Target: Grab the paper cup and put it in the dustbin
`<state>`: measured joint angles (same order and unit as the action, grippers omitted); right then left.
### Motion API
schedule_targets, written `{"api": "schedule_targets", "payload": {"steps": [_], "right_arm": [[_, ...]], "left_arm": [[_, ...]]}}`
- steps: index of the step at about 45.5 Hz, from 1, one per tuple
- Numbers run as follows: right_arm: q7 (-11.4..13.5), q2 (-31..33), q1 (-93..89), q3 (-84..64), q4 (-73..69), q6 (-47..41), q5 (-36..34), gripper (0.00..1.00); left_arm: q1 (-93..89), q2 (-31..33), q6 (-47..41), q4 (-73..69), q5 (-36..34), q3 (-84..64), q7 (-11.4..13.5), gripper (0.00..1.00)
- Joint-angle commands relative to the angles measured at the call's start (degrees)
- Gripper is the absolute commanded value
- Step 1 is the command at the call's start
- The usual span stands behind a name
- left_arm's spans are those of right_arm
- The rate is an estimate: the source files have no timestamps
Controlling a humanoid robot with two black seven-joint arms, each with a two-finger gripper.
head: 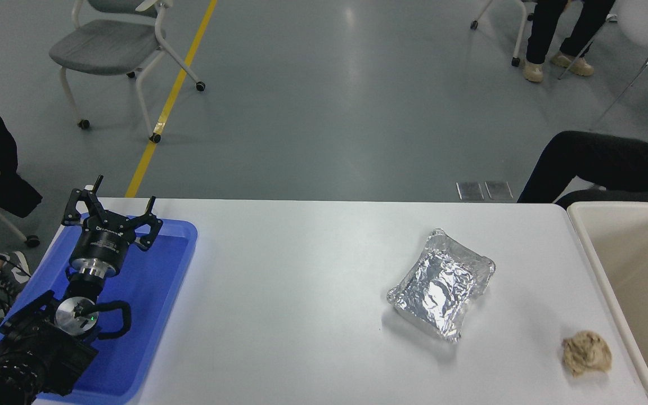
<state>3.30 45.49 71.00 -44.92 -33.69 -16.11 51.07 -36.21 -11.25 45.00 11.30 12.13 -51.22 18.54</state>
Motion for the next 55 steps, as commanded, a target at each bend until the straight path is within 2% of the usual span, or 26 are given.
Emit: {"api": "schedule_targets", "payload": {"steps": [1, 8, 19, 45, 46, 47, 48, 55], "right_arm": [[0.04, -6.99, -16.15, 11.07, 15.05, 5.65, -2.54, 0.00], [0.21, -8.93, -19.05, 15.65, 17.16, 6.09, -6.59, 0.00], [0.04, -15.26, -25.64, 15.74, 22.09, 8.73, -15.38, 0.00], [-0.05, -15.79, -28.99, 18.90, 22.88, 8.55, -16.00, 0.00], [-0.05, -15.70, -28.99, 18.90, 22.79, 8.46, -16.09, 0.15], [-0.05, -15.52, -28.99, 18.90, 22.70, 8.38, -16.17, 0.52], [-0.14, -15.52, -28.99, 18.90, 22.70, 8.46, -16.18, 1.00], [-0.32, -15.43, -28.37, 18.90, 21.91, 8.29, -16.26, 1.00]], "left_arm": [[0.00, -0.08, 0.00, 0.04, 0.00, -0.02, 0.00, 1.00], [0.00, 0.00, 0.00, -0.14, 0.00, -0.02, 0.00, 1.00], [0.00, -0.08, 0.00, 0.04, 0.00, 0.07, 0.00, 1.00], [0.00, -0.08, 0.00, -0.14, 0.00, 0.07, 0.00, 1.00], [0.00, -0.08, 0.00, -0.14, 0.00, -0.02, 0.00, 1.00], [0.00, -0.08, 0.00, 0.03, 0.00, -0.02, 0.00, 1.00], [0.00, -0.08, 0.00, 0.04, 0.00, -0.02, 0.00, 1.00], [0.00, -0.08, 0.00, 0.04, 0.00, 0.07, 0.00, 1.00]]}}
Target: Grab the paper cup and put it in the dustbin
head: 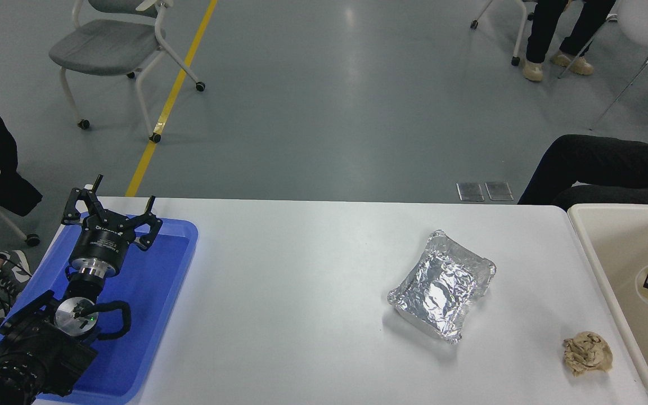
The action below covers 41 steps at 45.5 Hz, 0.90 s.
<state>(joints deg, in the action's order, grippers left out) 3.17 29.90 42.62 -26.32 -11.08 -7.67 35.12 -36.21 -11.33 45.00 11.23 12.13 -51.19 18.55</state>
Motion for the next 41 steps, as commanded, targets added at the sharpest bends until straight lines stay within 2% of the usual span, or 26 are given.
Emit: {"api": "schedule_targets", "payload": {"steps": [1, 11, 29, 34, 41], "right_arm": [[-0.18, 0.16, 0.09, 0.31, -0.96, -0.15, -0.32, 1.00], [-0.18, 0.16, 4.12, -0.13, -5.43, -0.42, -0.23, 1.00], [0.52, 2.71, 24.77, -13.57, -29.86, -2.17, 1.00, 1.00], [0.44, 4.02, 31.45, -16.39, -37.07, -5.59, 1.18, 1.00], [0.52, 5.08, 47.79, -24.73, -50.16, -15.70, 0.39, 1.00]], "left_arm": [[0.00, -0.01, 0.00, -0.07, 0.00, 0.04, -0.09, 1.00], [0.00, -0.01, 0.00, 0.11, 0.00, 0.04, -0.09, 1.00], [-0.09, 0.17, 0.00, 0.11, 0.00, 0.04, -0.09, 1.00], [-0.18, 0.25, 0.00, 0.11, 0.00, 0.04, -0.09, 1.00], [-0.18, 0.25, 0.00, 0.11, 0.00, 0.04, -0.09, 1.00]]}}
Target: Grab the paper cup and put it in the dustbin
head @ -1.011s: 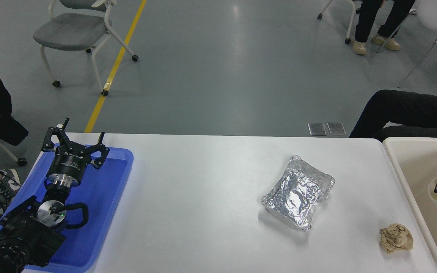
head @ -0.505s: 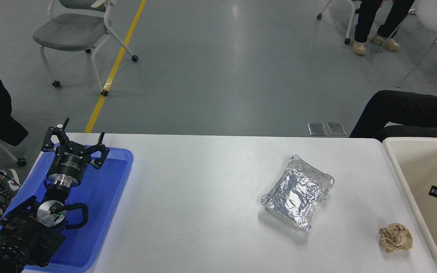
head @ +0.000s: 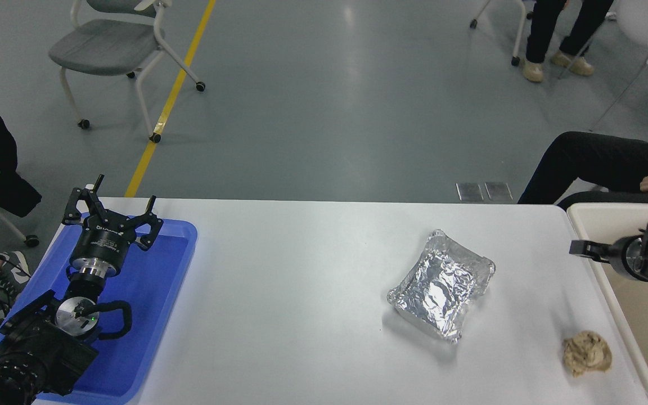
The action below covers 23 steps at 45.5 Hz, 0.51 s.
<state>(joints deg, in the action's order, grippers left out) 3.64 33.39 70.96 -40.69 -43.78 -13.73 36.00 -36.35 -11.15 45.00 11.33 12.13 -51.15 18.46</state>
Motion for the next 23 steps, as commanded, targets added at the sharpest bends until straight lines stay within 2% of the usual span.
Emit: {"api": "schedule_targets", "payload": {"steps": [1, 9, 17, 23], "right_arm": [[0.05, 1.42, 21.48, -11.60, -18.96, -10.52, -0.58, 1.00], [-0.04, -1.48, 36.78, -20.30, -30.92, -17.11, -2.42, 1.00], [-0.04, -4.74, 50.75, -27.95, -41.12, -24.05, -13.31, 1.00], [0.05, -8.16, 59.90, -32.70, -46.65, -26.78, -17.45, 1.00]], "left_arm": [[-0.04, 0.07, 0.00, 0.01, 0.00, 0.00, 0.00, 1.00], [-0.04, 0.07, 0.00, 0.01, 0.00, 0.00, 0.00, 1.00], [0.05, -0.02, 0.00, 0.01, 0.00, 0.00, 0.00, 1.00], [0.05, -0.10, 0.00, 0.01, 0.00, 0.00, 0.00, 1.00]]}}
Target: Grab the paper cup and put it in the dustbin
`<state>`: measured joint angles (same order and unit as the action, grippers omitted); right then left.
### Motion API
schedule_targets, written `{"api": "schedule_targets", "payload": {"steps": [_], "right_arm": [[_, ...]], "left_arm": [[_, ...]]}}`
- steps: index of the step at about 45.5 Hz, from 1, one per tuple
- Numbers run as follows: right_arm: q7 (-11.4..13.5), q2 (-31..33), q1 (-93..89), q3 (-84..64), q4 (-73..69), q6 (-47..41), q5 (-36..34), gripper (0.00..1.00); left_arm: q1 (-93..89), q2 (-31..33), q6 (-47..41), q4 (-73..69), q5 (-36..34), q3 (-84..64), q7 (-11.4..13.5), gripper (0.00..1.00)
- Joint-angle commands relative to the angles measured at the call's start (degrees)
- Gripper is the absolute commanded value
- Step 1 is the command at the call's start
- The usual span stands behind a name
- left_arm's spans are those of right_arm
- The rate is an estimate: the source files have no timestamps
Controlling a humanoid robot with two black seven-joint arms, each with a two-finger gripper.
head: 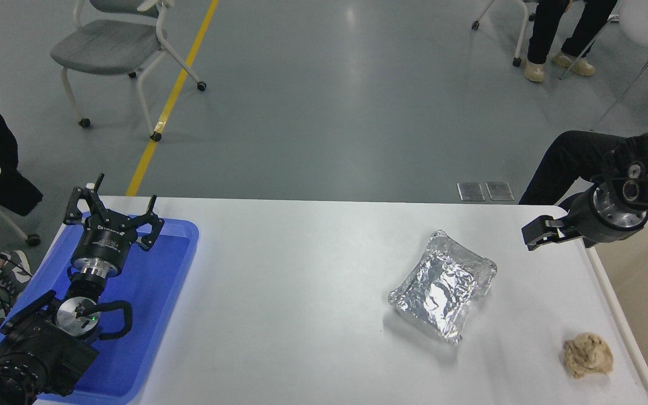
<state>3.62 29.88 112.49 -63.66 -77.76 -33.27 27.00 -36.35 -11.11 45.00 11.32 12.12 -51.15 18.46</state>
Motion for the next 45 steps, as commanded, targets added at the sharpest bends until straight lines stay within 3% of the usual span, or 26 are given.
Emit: {"api": "schedule_targets", "payload": {"steps": [1, 15, 45], "right_arm": [[0.07, -5.00, 19.60, -10.16, -13.29, -7.59, -8.63, 1.00], [-0.02, -9.05, 26.64, -11.57, -16.64, -10.41, -16.19, 1.00], [-0.55, -12.47, 28.84, -9.81, -17.08, -10.93, -19.88, 1.00]], "left_arm": [[0.05, -0.14, 0.00, 0.01, 0.01, 0.00, 0.00, 1.00], [0.14, -0.23, 0.00, -0.16, 0.01, 0.00, 0.09, 1.00], [0.14, -0.23, 0.00, 0.01, 0.01, 0.00, 0.00, 1.00]]}}
